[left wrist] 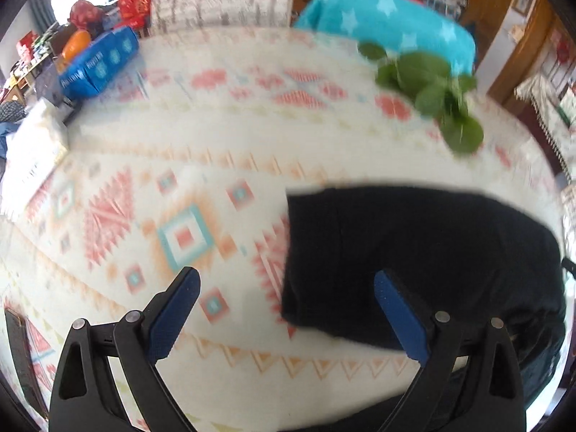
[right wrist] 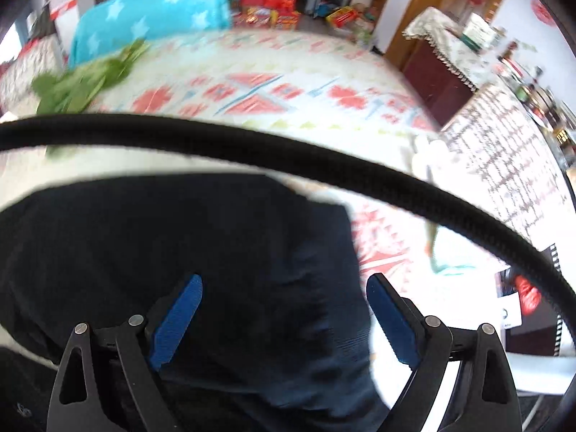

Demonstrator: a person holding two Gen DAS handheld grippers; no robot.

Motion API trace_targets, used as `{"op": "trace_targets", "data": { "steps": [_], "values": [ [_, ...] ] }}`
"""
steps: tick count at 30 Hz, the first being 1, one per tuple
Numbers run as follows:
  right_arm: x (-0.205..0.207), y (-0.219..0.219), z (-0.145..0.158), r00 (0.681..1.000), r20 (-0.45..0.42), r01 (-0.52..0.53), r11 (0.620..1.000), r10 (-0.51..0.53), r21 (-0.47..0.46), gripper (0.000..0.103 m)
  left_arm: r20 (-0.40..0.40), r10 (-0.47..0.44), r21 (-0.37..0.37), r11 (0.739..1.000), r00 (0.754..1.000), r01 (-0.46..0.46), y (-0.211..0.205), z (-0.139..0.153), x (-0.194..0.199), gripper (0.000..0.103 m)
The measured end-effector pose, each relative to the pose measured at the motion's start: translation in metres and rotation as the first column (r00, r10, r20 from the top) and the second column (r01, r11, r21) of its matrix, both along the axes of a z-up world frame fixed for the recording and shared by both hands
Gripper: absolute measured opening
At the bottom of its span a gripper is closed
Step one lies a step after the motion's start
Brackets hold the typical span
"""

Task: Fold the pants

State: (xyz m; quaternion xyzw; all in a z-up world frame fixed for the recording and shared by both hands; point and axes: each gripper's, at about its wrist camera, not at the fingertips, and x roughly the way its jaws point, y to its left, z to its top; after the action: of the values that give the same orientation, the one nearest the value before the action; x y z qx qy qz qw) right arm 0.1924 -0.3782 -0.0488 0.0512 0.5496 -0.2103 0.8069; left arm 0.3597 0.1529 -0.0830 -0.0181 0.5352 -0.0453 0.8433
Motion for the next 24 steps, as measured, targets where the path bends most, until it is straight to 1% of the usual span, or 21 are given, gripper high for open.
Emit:
{"op": "trace_targets", "data": {
  "steps": [3, 5, 6, 8, 11, 13, 15, 17, 19, 21, 24],
  "values": [
    [0.005, -0.021, 0.009, 0.999, 0.017, 0.027, 0.999, -0.027, 0.018, 0.095, -0.012, 0.022, -0.036, 0.999, 1.000, -0.022, 0.008, 0.003, 0.018, 0.098],
    [0.011, -0.027, 0.016, 0.999, 0.028, 0.026, 0.999, -0.027, 0.038, 0.095, -0.013, 0.019, -0.060, 0.998, 1.000, -0.019, 0.010, 0.002, 0.028, 0.098],
    [0.017, -0.031, 0.017, 0.999, 0.029, 0.015, 0.999, -0.016, 0.049, 0.095, -0.011, 0.007, -0.067, 0.998, 1.000, -0.007, 0.009, 0.001, 0.033, 0.098],
    [0.025, -0.026, 0.017, 1.000, 0.025, -0.017, 0.998, 0.015, 0.057, 0.095, -0.014, -0.022, -0.084, 0.996, 1.000, 0.020, 0.008, -0.001, 0.039, 0.098],
    [0.044, -0.007, 0.017, 0.993, 0.006, -0.118, 0.990, 0.118, 0.071, 0.095, -0.028, -0.075, -0.144, 0.987, 0.997, 0.071, 0.004, -0.005, 0.054, 0.098],
    [0.059, 0.012, 0.013, 0.981, 0.003, -0.195, 0.977, 0.196, 0.084, 0.095, -0.034, -0.120, -0.182, 0.977, 0.992, 0.112, -0.002, -0.009, 0.061, 0.098],
    [0.078, 0.036, 0.010, 0.958, 0.004, -0.284, 0.950, 0.286, 0.127, 0.095, -0.040, -0.176, -0.200, 0.966, 0.984, 0.165, -0.012, -0.013, 0.065, 0.098],
    [0.090, 0.055, 0.004, 0.937, 0.000, -0.347, 0.926, 0.351, 0.151, 0.095, -0.035, -0.226, -0.167, 0.962, 0.973, 0.217, -0.023, -0.018, 0.065, 0.098],
    [0.102, 0.073, -0.005, 0.912, -0.017, -0.404, 0.903, 0.411, 0.146, 0.095, -0.032, -0.263, -0.141, 0.956, 0.964, 0.256, -0.031, -0.023, 0.065, 0.097],
    [0.112, 0.087, -0.013, 0.888, -0.033, -0.451, 0.882, 0.459, 0.138, 0.095, -0.031, -0.284, -0.143, 0.950, 0.958, 0.277, -0.034, -0.026, 0.065, 0.097],
    [0.122, 0.096, -0.026, 0.872, -0.040, -0.477, 0.866, 0.487, 0.151, 0.095, -0.027, -0.316, -0.135, 0.941, 0.949, 0.309, -0.042, -0.030, 0.066, 0.097]
  ]
}}
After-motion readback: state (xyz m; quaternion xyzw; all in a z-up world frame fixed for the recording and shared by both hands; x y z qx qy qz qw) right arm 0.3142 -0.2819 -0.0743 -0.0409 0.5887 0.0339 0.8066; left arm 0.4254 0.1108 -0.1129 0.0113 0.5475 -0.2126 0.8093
